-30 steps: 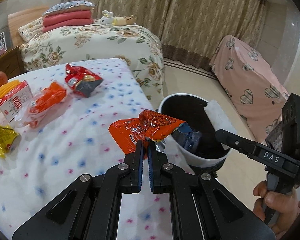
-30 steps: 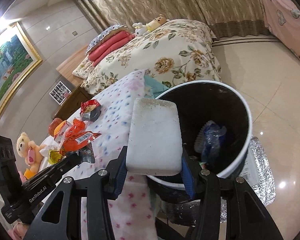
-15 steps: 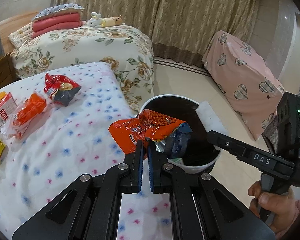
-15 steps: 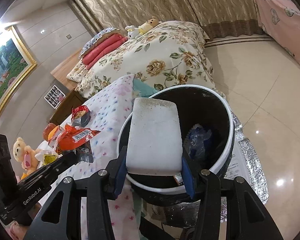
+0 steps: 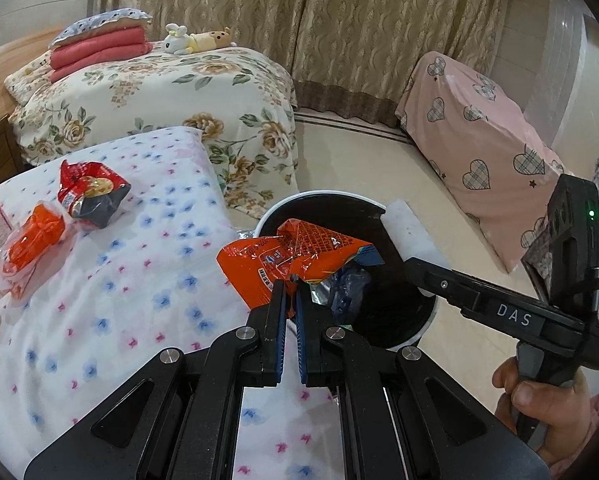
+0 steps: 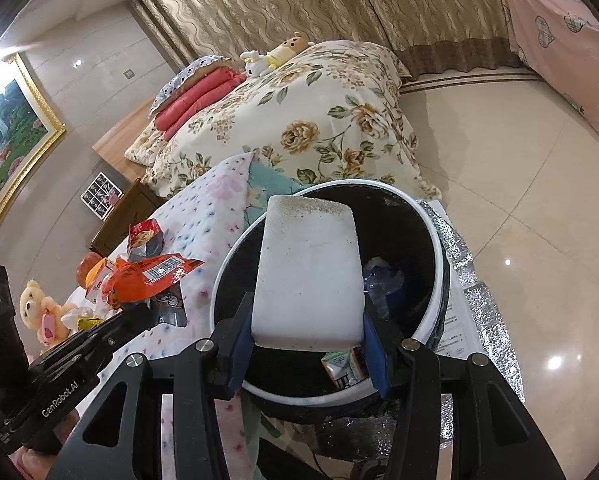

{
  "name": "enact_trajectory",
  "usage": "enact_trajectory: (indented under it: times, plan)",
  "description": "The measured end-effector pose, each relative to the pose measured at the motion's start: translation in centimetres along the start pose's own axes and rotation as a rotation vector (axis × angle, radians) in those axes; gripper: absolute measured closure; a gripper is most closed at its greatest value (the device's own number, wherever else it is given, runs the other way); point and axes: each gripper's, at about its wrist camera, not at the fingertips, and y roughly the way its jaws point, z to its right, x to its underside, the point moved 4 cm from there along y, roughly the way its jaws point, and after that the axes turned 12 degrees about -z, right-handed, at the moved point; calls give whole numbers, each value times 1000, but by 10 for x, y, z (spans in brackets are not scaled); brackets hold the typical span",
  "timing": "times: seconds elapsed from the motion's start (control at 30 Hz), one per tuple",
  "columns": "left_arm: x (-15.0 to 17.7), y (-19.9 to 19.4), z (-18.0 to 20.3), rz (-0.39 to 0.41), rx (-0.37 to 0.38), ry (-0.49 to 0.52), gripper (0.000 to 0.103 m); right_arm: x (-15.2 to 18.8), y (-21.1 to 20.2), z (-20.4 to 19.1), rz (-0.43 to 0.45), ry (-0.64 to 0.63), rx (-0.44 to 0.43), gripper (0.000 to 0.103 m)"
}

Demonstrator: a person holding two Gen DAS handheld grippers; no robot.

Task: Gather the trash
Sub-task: 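Carry the orange wrapper and white sponge over the trash bin with both tools, then open both tools to drop the wrapper and sponge into the bin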

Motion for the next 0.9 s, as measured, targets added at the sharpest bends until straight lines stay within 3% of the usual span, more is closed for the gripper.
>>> enact_trajectory:
  times: [0.9]
  plan:
    - [-19,28,10,-40,21,14,96,-18,7,19,-22,40,13,47]
